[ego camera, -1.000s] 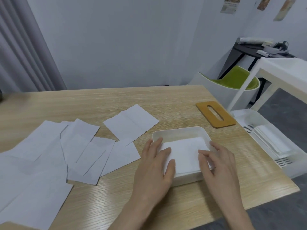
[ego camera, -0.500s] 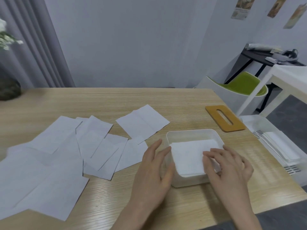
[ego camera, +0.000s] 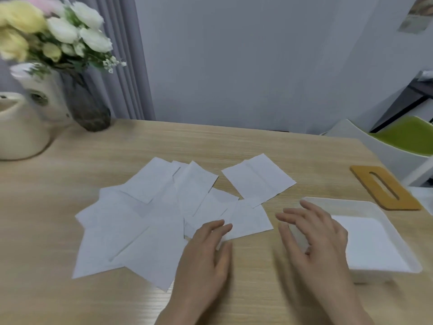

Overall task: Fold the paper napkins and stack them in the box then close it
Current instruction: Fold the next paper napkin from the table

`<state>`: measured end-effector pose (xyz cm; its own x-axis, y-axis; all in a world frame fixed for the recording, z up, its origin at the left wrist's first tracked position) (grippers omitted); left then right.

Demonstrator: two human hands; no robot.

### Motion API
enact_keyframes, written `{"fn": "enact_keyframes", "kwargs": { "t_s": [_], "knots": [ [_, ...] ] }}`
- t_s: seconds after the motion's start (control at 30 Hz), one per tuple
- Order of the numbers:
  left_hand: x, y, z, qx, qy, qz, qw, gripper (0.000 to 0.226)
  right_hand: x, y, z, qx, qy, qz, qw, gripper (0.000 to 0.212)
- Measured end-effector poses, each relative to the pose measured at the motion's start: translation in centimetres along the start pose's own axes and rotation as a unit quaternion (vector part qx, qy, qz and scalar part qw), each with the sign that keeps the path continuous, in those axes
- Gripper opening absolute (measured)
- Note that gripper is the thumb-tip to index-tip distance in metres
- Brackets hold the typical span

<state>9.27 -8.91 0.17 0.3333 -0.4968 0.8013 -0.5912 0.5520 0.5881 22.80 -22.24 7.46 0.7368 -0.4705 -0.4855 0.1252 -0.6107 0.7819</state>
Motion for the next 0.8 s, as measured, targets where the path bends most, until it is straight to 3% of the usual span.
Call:
{"fn": "enact_keyframes", "kwargs": {
  "t_s": [0.13,0.27,0.43,0.67,0.8],
  "knots": [
    [-2.3,2.7,0.6,0.029,0.021,-0.002,0.999,0.034,-3.3,-3.8,0.6,-0.038,0.054,-0.007,0.998,0.032],
    [-4.1,4.7,1.0,0.059,0.039,-0.012,0.997,0.033,-4.4,-8.3,1.9,-0.102,0.068,0.001,0.992,0.012],
    [-5.9,6.5,1.5,0.108,0.033,-0.062,0.992,0.028,-3.9,-11.7,2.9,-0.178,0.038,0.004,0.983,0.016],
    [-9.4,10.3,2.4,0.193,0.073,-0.124,0.971,0.041,-4.0,-12.6,2.8,-0.197,0.03,0.028,0.98,0.013],
    [-11.6,12.1,2.6,0.188,0.123,-0.173,0.959,0.051,-4.4,-12.4,2.4,-0.171,0.035,0.047,0.983,0.013]
  ]
}}
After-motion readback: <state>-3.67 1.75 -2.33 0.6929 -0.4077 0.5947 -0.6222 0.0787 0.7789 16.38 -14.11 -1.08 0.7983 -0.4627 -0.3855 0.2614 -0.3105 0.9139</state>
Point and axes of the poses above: each hand's wrist, its own z-axis away from the middle knuckle, its own y-axis out of the back of the hand, x = y × z, the point moved 8 cm from there along -z, towards the middle knuckle, and after that the axes turned 1 degree about y, right-handed, at the moved point
